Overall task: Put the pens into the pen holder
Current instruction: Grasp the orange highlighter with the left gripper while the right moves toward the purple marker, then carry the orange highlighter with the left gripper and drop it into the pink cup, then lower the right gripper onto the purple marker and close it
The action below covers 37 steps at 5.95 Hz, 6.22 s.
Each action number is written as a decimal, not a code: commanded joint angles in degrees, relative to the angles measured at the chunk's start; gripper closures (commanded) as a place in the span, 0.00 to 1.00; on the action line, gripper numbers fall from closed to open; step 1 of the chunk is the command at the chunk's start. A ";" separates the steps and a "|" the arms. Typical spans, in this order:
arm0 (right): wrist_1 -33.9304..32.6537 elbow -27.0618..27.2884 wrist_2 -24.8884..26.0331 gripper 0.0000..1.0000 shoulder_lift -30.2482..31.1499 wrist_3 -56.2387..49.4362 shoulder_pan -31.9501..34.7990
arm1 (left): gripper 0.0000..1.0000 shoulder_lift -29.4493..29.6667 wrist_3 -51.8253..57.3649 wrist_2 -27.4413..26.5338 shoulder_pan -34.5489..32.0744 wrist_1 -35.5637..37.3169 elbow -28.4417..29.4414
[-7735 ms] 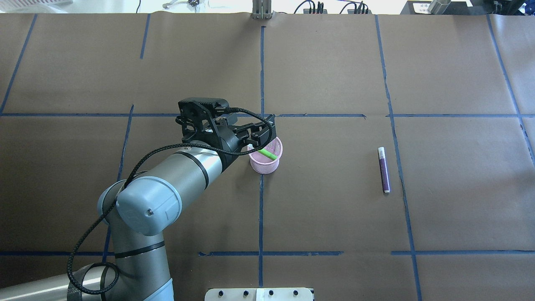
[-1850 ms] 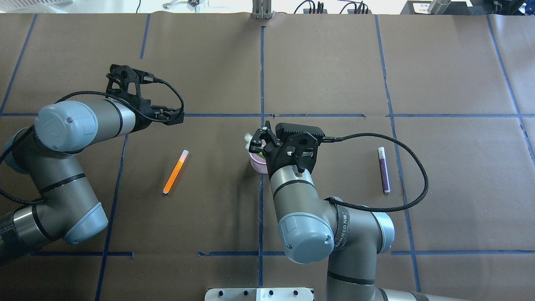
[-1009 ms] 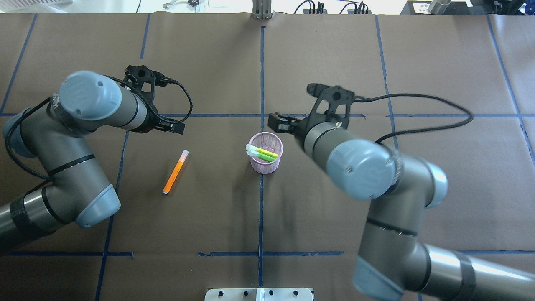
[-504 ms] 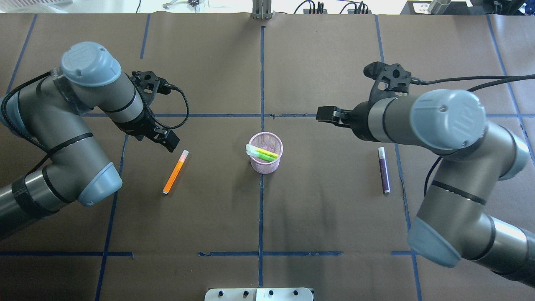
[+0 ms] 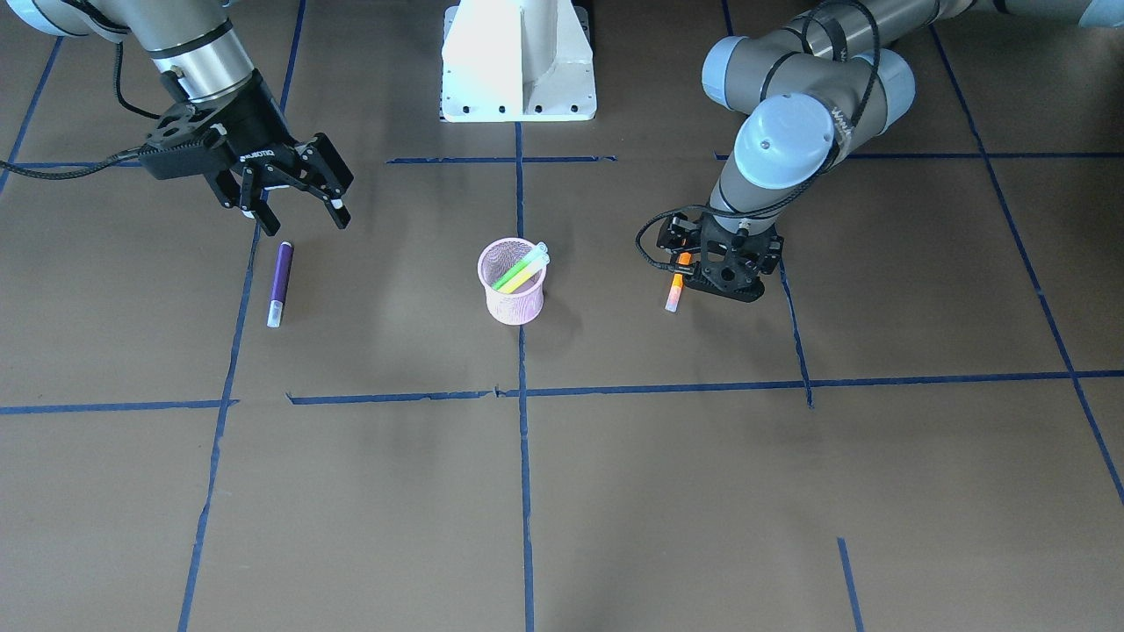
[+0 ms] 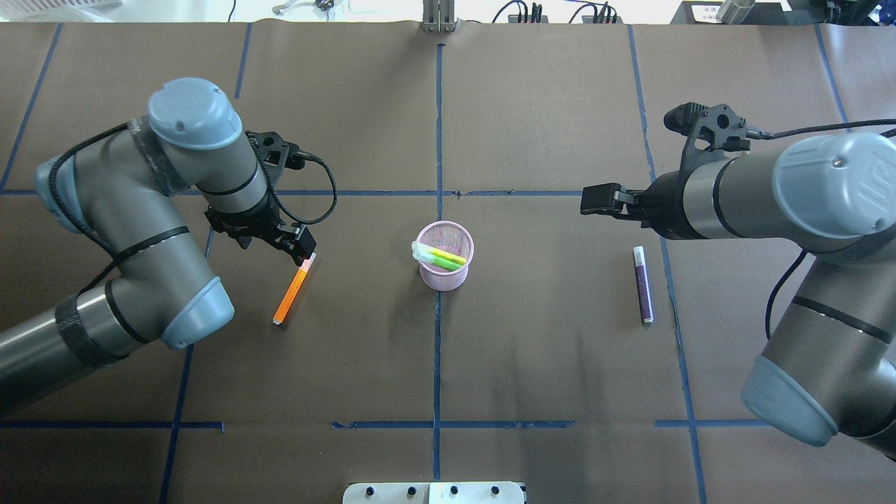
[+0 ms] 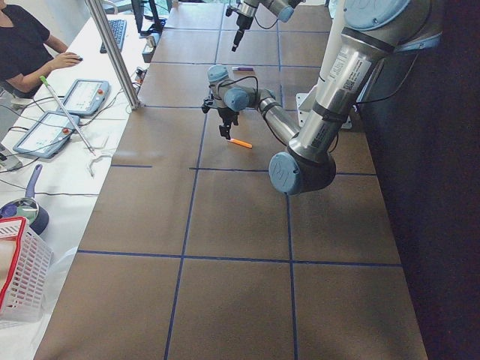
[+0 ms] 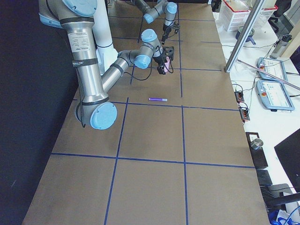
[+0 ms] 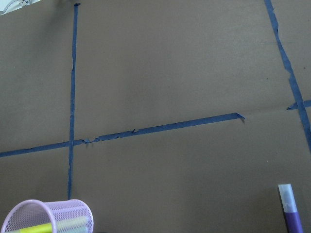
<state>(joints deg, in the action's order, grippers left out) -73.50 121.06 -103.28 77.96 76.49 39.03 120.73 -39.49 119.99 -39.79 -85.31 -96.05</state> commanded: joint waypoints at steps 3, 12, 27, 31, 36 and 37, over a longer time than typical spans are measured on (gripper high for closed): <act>-0.06 0.75 -1.05 0.00 1.14 -0.21 0.26 | 0.17 2.84 8.46 -1.34 1.12 0.41 6.58; -0.15 0.58 -3.25 0.00 1.05 -0.03 0.34 | 0.78 2.58 8.02 -1.34 3.40 -1.70 7.63; -0.33 -1.00 -11.95 0.00 7.65 -8.38 7.46 | 0.95 7.85 -40.67 -71.99 25.11 -29.45 -1.08; -0.33 -2.84 -11.95 0.00 7.56 -8.38 7.29 | 0.00 7.76 -40.41 -73.06 26.08 -33.86 -0.09; -4.94 -21.18 -17.99 0.01 -3.66 -8.47 4.82 | 0.00 1.97 -34.87 -72.44 25.38 -40.37 -9.77; -10.03 -22.61 -18.88 0.02 -5.78 -8.55 2.56 | 0.00 1.96 -34.87 -72.44 25.55 -40.37 -9.69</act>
<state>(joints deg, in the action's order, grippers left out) -79.02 100.71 -120.91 74.80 68.02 43.20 122.91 -74.54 47.54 -14.35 -125.69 -105.60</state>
